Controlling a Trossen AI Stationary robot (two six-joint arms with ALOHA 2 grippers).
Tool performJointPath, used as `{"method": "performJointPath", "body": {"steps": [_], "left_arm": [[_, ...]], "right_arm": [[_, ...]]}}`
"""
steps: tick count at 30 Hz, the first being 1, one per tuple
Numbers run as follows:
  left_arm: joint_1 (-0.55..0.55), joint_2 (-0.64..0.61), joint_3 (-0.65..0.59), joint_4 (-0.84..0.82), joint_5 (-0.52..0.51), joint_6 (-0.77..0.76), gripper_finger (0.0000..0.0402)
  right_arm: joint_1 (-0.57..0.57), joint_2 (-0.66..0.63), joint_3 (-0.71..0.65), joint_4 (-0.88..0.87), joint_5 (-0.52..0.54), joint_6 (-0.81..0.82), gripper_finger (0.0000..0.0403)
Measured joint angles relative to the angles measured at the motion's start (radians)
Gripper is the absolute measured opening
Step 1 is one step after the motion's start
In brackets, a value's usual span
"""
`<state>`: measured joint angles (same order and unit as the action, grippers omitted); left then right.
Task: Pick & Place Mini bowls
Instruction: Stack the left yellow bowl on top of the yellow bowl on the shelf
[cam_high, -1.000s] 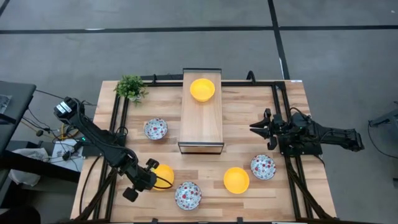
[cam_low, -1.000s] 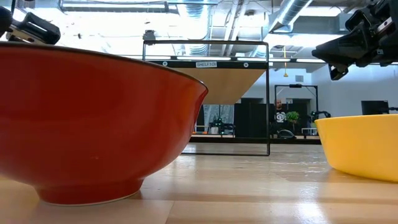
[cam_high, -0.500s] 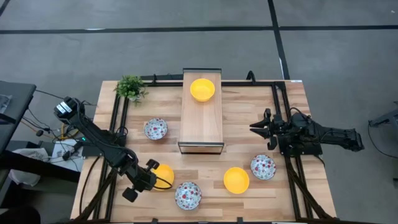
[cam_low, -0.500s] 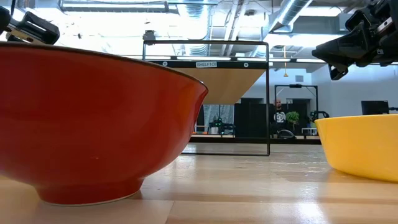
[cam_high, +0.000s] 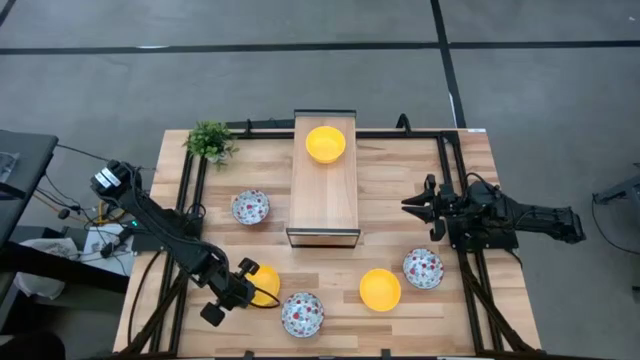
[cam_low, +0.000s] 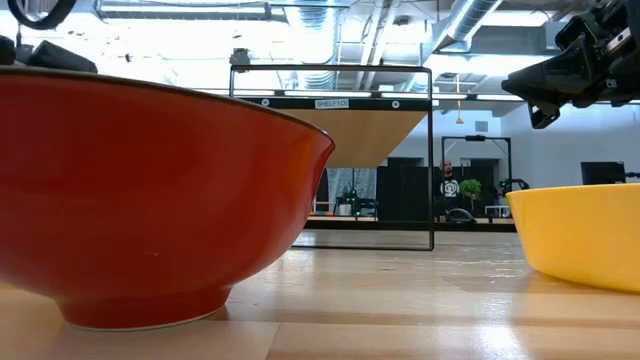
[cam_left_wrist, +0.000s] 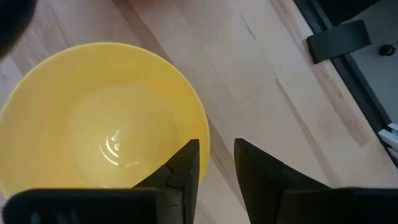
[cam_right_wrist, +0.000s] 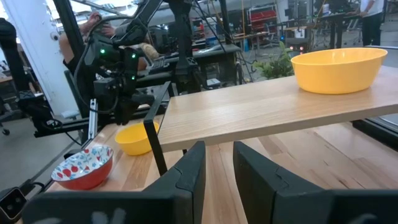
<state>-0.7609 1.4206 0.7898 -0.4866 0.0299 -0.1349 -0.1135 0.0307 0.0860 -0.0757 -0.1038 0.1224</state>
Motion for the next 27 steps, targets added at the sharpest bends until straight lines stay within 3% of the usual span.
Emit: {"method": "performJointPath", "body": {"steps": [27], "left_arm": [[0.001,0.106,-0.001,0.048,-0.03,0.003,0.0099]], "right_arm": [[0.0,0.0,0.0,-0.007,0.0,-0.001,0.0071]]}}
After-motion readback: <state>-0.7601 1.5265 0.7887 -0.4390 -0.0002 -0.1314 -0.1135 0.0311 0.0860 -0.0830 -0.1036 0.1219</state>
